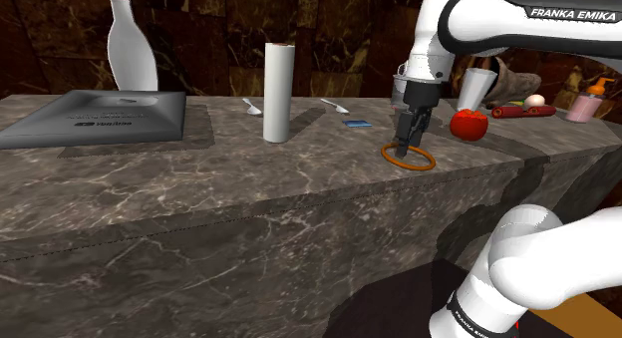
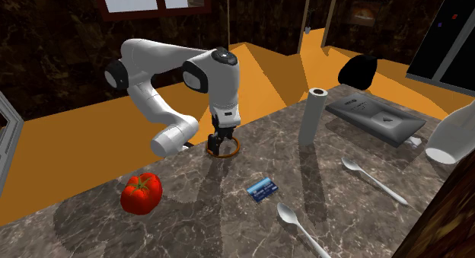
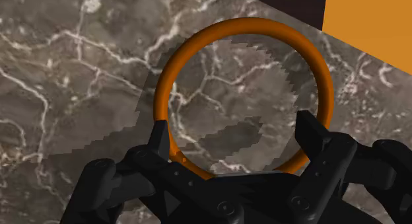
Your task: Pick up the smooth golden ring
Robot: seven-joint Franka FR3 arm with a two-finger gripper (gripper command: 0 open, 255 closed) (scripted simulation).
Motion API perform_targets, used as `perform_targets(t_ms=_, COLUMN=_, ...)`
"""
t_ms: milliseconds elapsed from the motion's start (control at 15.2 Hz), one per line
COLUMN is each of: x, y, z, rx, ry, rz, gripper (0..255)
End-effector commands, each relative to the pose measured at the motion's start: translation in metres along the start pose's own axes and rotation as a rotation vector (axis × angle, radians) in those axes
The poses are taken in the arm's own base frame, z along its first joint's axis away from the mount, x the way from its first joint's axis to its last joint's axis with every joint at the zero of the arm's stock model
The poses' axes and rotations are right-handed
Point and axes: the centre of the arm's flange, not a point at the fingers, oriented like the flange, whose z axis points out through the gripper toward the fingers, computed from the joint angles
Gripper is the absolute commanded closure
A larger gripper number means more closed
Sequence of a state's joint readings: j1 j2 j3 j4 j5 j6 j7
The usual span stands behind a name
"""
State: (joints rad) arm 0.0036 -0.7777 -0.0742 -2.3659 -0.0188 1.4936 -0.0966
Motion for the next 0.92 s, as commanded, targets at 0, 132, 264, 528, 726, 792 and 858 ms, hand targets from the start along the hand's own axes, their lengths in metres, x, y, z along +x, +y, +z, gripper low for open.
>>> perform_targets(t_ms=0, x=0.0, y=0.0, z=0.0, rx=0.0, ry=0.0, rz=0.0, gripper=0)
perform_targets(t_ms=132, x=-0.014, y=0.016, z=-0.014, rx=-0.026, ry=0.038, rz=0.097, gripper=0)
perform_targets(t_ms=264, x=-0.031, y=0.031, z=-0.027, rx=-0.052, ry=0.075, rz=0.195, gripper=0)
perform_targets(t_ms=528, x=-0.034, y=0.035, z=-0.015, rx=-0.058, ry=0.085, rz=0.22, gripper=0)
perform_targets(t_ms=726, x=-0.032, y=0.036, z=0.001, rx=-0.058, ry=0.085, rz=0.22, gripper=0)
perform_targets(t_ms=792, x=-0.032, y=0.036, z=0.006, rx=-0.058, ry=0.085, rz=0.22, gripper=0)
perform_targets(t_ms=858, x=-0.032, y=0.036, z=0.009, rx=-0.058, ry=0.085, rz=0.22, gripper=0)
